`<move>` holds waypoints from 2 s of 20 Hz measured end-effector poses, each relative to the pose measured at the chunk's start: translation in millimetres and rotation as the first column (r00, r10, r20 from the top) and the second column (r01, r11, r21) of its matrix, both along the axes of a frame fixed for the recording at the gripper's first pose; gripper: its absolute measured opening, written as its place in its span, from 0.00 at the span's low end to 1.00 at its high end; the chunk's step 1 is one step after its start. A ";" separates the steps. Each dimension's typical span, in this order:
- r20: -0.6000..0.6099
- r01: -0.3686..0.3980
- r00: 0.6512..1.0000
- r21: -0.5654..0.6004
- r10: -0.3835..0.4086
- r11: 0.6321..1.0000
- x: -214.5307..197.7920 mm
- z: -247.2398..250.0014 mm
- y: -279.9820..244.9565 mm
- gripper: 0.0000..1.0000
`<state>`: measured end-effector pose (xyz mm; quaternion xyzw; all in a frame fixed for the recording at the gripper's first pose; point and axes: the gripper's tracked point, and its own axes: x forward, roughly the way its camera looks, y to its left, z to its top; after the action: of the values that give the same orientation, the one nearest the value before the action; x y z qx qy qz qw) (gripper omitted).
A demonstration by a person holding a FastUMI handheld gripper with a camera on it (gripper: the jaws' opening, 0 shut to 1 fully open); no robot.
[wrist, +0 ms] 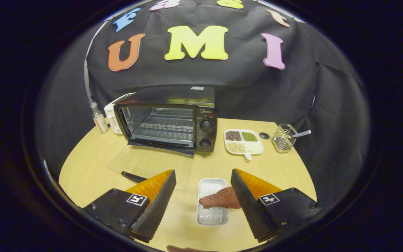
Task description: Open the toaster oven, put the food inside, and close the toaster oven door.
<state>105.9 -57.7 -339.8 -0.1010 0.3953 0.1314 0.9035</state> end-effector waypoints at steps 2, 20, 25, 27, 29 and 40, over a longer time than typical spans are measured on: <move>-0.029 0.000 1.000 -0.003 0.000 1.000 6.7 -2.8 -30.0 1.00; -0.399 0.056 0.911 0.369 0.104 0.928 -8.5 -65.3 -79.9 0.32; -0.363 -0.004 0.920 0.362 0.145 0.932 -29.4 -49.5 -67.1 0.11; -0.318 -0.065 0.934 0.301 0.164 0.951 -39.2 -43.9 -62.6 0.10; -0.277 -0.093 0.947 0.250 0.164 0.964 -47.5 -35.7 -56.0 0.10; 0.077 -0.232 0.969 -0.047 0.235 0.972 -63.5 48.5 20.7 0.10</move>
<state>42.5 -37.1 -291.3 -0.1691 0.3455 0.2251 0.8952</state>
